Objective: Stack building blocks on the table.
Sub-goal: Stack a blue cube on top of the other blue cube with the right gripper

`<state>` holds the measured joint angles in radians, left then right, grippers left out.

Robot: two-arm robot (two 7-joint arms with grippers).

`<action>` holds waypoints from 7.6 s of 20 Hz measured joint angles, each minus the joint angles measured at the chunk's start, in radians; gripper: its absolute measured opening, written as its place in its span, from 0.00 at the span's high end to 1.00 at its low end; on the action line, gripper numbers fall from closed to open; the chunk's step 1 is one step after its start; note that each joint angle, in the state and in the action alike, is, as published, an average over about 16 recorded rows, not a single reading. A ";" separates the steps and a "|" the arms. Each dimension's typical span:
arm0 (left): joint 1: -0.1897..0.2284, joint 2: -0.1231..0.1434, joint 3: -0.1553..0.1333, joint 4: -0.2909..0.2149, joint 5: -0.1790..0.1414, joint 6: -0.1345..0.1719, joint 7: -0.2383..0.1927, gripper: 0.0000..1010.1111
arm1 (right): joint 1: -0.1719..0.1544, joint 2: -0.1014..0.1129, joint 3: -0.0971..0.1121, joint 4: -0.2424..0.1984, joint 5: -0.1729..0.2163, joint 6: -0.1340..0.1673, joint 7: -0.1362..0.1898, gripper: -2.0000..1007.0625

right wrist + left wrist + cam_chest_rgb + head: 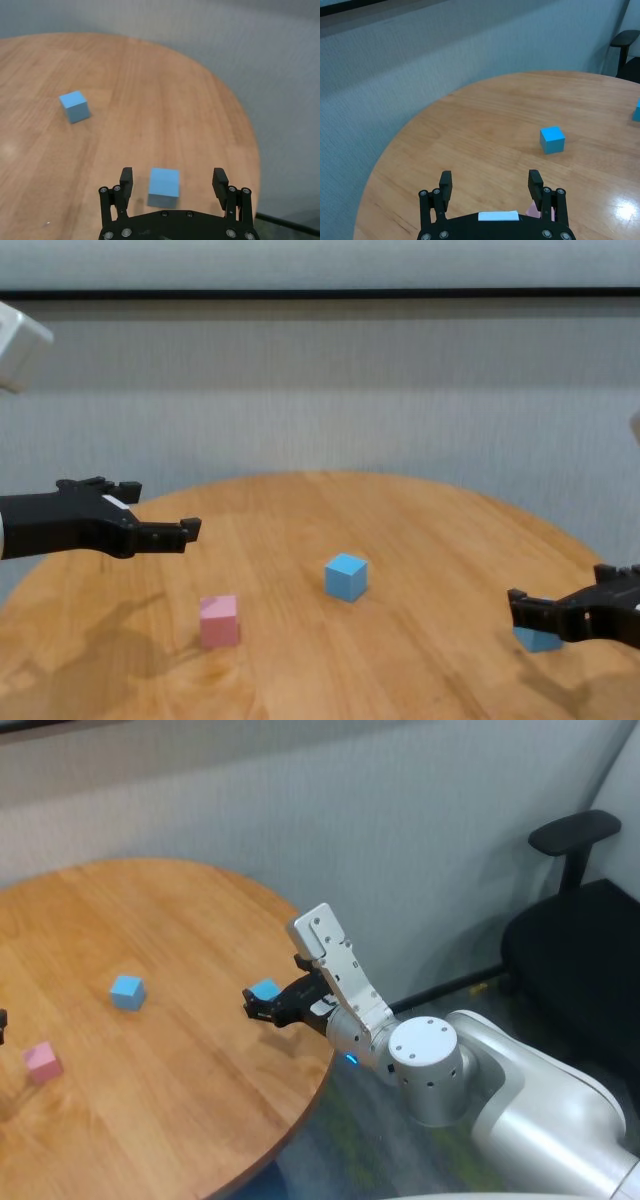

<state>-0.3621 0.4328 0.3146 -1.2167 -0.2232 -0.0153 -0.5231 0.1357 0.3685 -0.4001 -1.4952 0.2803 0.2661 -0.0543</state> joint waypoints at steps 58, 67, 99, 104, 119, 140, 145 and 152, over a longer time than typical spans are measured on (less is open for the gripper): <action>0.000 0.000 0.000 0.000 0.000 0.000 0.000 0.01 | 0.075 -0.144 0.074 0.204 -0.083 0.004 0.094 0.20; 0.000 0.000 0.000 0.000 0.000 0.000 0.000 0.01 | 0.067 -0.153 0.095 0.196 -0.091 0.028 0.103 0.47; 0.000 0.000 0.000 0.000 0.000 0.000 0.000 0.01 | 0.138 -0.121 0.077 0.125 -0.077 -0.142 0.398 0.63; 0.000 0.000 0.000 0.000 0.000 0.000 0.000 0.01 | 0.177 -0.142 0.039 0.176 -0.058 -0.144 0.436 0.63; 0.000 0.000 0.000 0.000 0.000 0.000 0.000 0.01 | 0.295 -0.158 -0.049 0.377 -0.047 -0.203 0.514 0.63; 0.000 0.000 0.000 0.000 0.000 0.000 0.000 0.01 | 0.412 -0.248 -0.070 0.618 -0.064 -0.288 0.509 0.63; 0.000 0.000 0.000 0.000 0.000 0.000 0.000 0.01 | 0.428 -0.264 -0.068 0.659 -0.072 -0.303 0.508 0.63; 0.000 0.000 0.000 0.000 0.000 0.000 0.000 0.01 | 0.450 -0.282 -0.061 0.717 -0.085 -0.326 0.509 0.63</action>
<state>-0.3623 0.4326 0.3146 -1.2166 -0.2231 -0.0153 -0.5230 0.5855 0.0867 -0.4612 -0.7782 0.1954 -0.0600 0.4544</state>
